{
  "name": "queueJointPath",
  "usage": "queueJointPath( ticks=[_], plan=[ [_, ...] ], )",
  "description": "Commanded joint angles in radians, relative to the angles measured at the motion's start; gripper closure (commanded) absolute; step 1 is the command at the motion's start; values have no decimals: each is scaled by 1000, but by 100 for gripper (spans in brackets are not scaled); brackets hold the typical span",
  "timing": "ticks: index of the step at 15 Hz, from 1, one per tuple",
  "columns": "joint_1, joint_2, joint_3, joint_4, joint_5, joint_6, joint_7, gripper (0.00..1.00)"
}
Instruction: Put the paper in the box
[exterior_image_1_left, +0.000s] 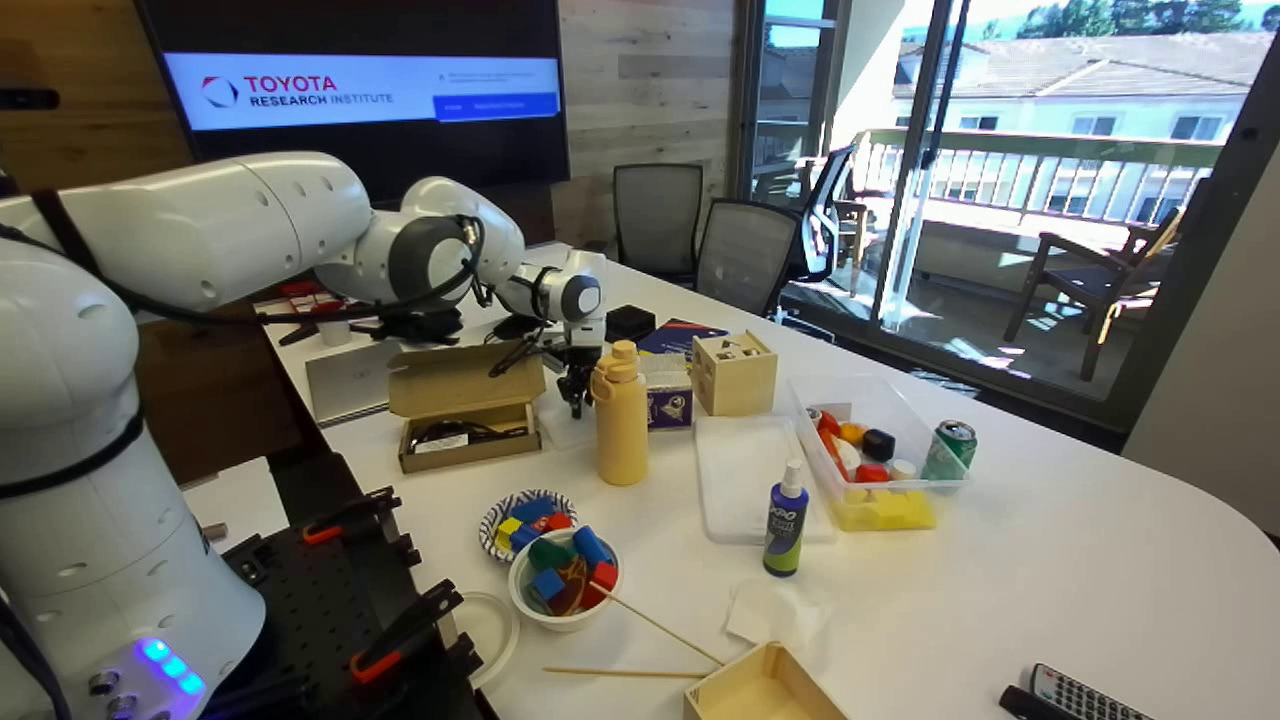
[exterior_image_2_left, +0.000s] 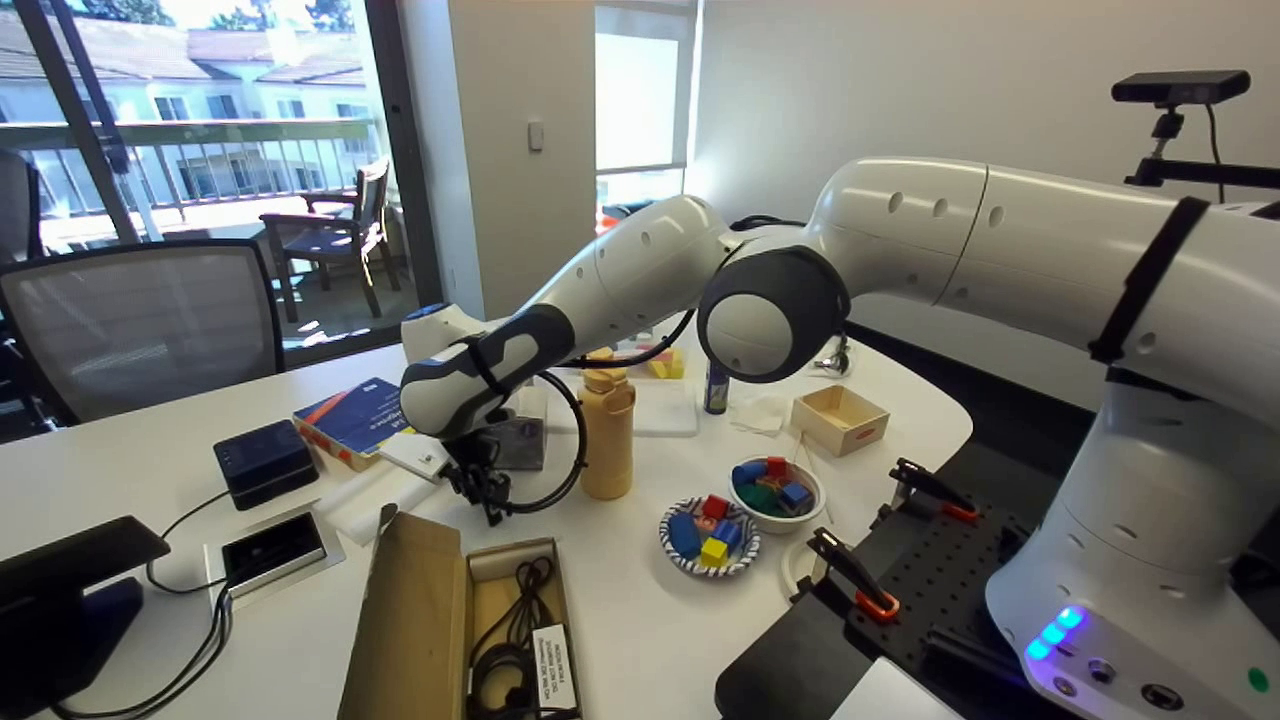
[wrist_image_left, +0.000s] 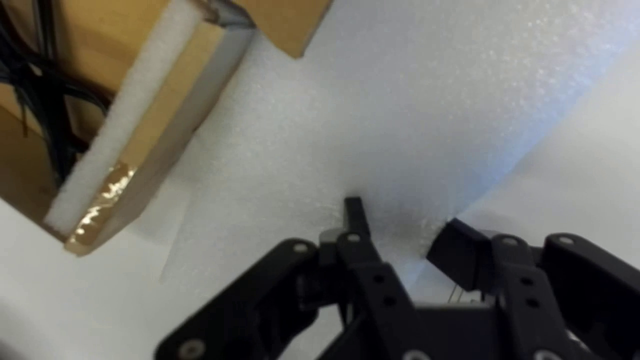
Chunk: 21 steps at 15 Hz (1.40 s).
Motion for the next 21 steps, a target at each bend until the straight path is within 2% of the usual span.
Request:
queueJointPath(
  ticks=[1, 5, 8, 15, 18, 21],
  plan=[
    [-6, -1, 15, -28, 15, -4, 19, 100],
    [-1, -5, 1, 36, 1, -41, 13, 97],
    [24, -8, -29, 138, -43, -119, 19, 97],
    [59, -98, -72, 188, -96, -177, -1, 97],
    [72, -148, -69, 196, -113, -212, -56, 97],
    [94, -205, -56, 195, -122, -308, -152, 97]
  ],
)
